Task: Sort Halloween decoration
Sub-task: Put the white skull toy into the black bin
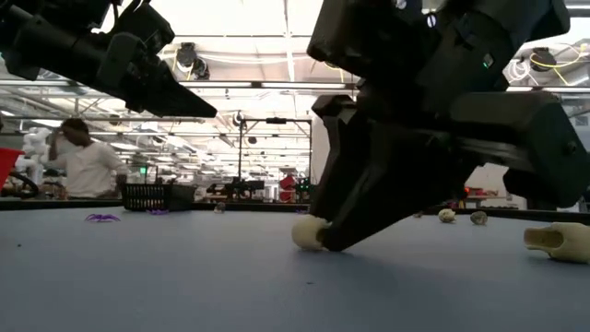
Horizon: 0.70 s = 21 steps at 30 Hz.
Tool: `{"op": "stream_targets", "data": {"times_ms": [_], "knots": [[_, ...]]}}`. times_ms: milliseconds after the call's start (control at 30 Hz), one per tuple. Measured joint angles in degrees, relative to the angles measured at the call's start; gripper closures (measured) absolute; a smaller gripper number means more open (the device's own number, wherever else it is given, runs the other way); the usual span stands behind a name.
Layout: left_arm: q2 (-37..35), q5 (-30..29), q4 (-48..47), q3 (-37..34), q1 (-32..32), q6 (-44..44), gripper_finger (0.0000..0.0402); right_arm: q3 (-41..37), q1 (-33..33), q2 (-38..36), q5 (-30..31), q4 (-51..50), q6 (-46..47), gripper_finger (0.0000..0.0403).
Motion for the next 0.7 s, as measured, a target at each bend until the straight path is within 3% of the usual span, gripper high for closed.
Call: {"op": "stream_targets", "data": {"times_ms": [233, 567, 700], "knots": [[0.0, 0.0, 0.0, 0.0, 0.0, 0.0, 0.0401, 0.0, -0.1, 0.9, 0.1, 2.1, 0.1, 0.0291], [0.0, 0.0, 0.0, 0.0, 0.0, 0.0, 0.0401, 0.0, -0.4, 0.7, -0.3, 2.6, 0.4, 0.0381], [0.0, 0.0, 0.0, 0.0, 0.0, 0.0, 0.0401, 0.0, -0.4, 0.7, -0.2, 2.6, 0.7, 0.0397]]}}
